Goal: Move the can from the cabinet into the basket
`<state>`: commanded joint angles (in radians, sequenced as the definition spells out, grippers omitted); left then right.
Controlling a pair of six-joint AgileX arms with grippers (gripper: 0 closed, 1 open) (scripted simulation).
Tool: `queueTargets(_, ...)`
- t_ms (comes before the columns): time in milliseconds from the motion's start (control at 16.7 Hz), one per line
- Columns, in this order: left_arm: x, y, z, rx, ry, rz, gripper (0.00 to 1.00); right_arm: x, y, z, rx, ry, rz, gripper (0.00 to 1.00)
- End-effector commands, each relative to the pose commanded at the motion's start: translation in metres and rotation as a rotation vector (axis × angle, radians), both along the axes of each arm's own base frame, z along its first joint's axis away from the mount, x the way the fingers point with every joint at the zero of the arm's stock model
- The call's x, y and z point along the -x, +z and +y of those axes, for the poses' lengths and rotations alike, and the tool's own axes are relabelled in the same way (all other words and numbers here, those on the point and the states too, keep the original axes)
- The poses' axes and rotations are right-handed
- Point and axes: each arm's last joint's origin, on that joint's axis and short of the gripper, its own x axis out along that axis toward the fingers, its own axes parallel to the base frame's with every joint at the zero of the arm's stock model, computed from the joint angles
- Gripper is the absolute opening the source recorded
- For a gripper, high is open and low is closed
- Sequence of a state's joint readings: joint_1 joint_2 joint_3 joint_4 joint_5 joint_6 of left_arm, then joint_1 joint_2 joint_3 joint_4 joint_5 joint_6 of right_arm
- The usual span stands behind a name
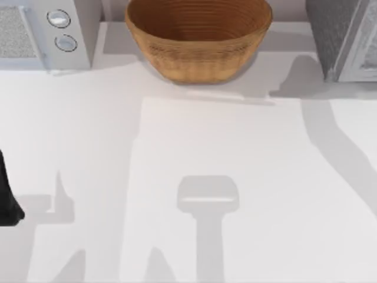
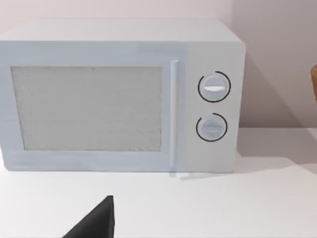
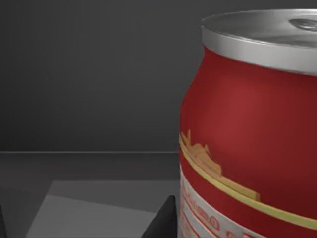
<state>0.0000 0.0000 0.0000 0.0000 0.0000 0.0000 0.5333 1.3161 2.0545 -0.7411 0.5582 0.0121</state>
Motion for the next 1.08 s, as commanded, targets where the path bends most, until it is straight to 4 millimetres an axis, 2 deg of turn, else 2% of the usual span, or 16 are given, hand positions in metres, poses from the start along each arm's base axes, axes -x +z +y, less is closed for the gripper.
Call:
queueTargets(300,0.0,0.0,0.0,0.0,0.0,0.0,1.0,0.008,-0.009,-0.01,-0.005,0.003,-0.011,0.0)
queueTargets(420,0.0,0.0,0.0,0.0,0.0,0.0,1.0,0.015,-0.022,-0.02,-0.005,0.004,-0.013,0.0)
queueTargets(540,0.0,0.0,0.0,0.0,0.0,0.0,1.0,0.022,-0.044,-0.03,0.0,0.004,-0.007,0.0)
queueTargets(660,0.0,0.0,0.0,0.0,0.0,0.0,1.0,0.029,-0.077,-0.041,0.008,0.003,0.012,0.0)
queueTargets(780,0.0,0.0,0.0,0.0,0.0,0.0,1.0,0.036,-0.119,-0.051,0.016,0.002,0.038,0.0)
queueTargets(1080,0.0,0.0,0.0,0.0,0.0,0.0,1.0,0.053,-0.251,-0.073,0.019,0.002,0.098,0.0)
